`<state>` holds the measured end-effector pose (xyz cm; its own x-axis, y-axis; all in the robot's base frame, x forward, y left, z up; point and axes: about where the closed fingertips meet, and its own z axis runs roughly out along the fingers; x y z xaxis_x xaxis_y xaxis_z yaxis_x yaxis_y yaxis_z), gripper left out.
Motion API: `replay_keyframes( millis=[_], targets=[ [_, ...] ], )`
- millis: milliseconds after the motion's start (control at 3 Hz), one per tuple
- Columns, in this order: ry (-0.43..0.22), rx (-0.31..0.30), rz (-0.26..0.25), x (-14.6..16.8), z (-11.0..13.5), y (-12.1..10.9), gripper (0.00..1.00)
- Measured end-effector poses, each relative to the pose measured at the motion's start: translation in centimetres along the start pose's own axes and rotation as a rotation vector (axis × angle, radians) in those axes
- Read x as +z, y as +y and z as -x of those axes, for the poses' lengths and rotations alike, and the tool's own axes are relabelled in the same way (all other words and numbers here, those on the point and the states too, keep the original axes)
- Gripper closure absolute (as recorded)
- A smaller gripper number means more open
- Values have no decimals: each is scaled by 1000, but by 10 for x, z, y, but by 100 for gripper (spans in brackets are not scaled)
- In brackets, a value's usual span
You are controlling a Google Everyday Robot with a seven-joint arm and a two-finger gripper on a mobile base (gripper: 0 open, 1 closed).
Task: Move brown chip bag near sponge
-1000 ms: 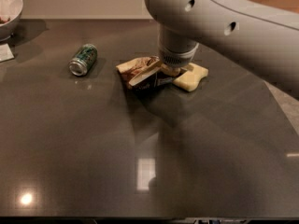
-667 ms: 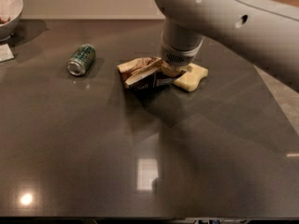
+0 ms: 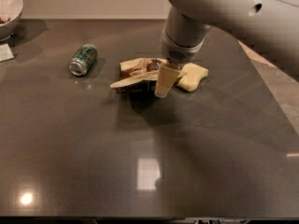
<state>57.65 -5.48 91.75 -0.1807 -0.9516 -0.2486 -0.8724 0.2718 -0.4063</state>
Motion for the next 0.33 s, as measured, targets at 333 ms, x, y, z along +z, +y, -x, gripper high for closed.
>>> replay_keyframes(
  millis=[333],
  targets=[
    [1,0,-1,0,0,0,0]
  ],
)
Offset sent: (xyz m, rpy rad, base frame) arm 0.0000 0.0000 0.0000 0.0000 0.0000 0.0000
